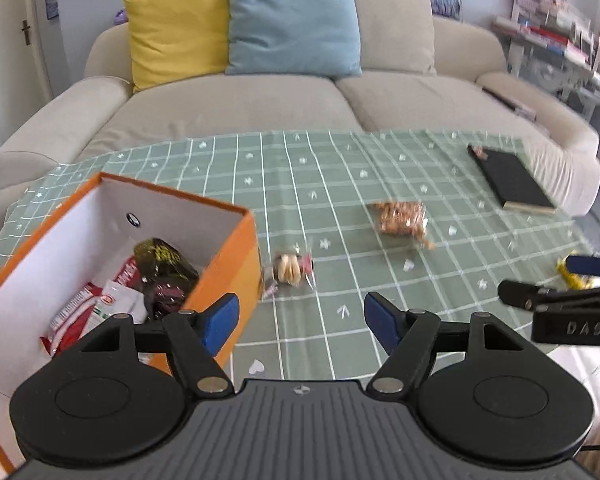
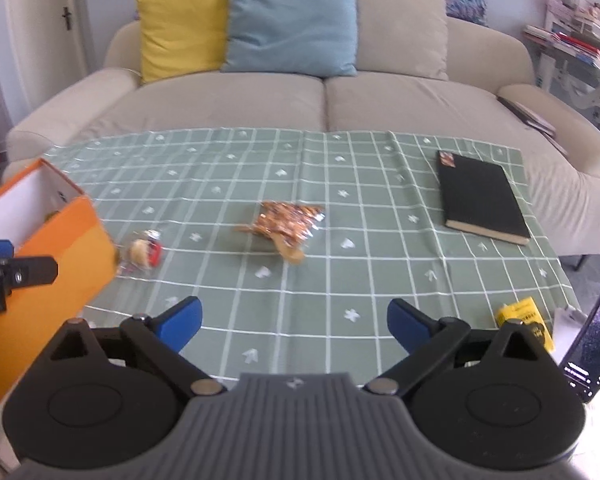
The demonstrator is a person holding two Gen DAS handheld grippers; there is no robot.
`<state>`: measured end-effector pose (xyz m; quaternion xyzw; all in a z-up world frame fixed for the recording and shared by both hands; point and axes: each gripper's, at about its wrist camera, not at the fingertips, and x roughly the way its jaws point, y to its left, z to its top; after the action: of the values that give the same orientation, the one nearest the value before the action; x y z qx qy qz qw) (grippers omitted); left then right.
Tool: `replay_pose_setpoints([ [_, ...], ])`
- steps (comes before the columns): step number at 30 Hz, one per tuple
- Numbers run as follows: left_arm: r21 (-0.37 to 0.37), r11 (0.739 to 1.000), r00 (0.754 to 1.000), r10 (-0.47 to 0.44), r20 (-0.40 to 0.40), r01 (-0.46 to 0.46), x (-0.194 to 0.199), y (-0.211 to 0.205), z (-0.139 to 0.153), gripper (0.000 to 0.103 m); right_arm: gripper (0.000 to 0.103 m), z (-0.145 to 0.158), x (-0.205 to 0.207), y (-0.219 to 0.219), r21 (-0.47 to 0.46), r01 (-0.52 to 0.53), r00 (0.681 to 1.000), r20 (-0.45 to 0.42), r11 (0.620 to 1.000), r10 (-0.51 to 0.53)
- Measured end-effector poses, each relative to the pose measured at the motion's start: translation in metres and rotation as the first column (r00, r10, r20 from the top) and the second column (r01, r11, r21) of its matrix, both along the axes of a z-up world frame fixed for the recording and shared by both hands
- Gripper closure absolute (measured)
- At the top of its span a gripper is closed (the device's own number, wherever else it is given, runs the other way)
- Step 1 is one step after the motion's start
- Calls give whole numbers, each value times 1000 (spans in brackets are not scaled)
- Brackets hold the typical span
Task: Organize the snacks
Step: 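Move both grippers back toward the cookie packet and remaining snacks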
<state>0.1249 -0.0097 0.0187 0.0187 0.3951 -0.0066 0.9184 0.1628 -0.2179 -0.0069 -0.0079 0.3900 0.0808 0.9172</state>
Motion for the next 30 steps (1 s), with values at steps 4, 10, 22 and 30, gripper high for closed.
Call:
replay_pose_setpoints([
  [4, 12, 1000, 1000, 10, 16, -10, 4, -3, -21, 19, 7, -14, 8, -5, -2, 17, 999, -35, 1000, -17],
  [10, 18, 999, 996, 50, 70, -51, 5, 0, -45, 21, 7, -30, 19, 1, 8, 23, 998, -60, 1000, -23],
  [22, 106, 992, 992, 50, 114, -63, 53, -22, -71, 27, 6, -59, 43, 20, 40, 13, 998, -67, 999, -10],
  [30, 350, 934, 995, 39, 88, -68, 86, -50, -104, 37, 6, -67, 55, 15, 109, 38, 998, -44, 993, -33],
])
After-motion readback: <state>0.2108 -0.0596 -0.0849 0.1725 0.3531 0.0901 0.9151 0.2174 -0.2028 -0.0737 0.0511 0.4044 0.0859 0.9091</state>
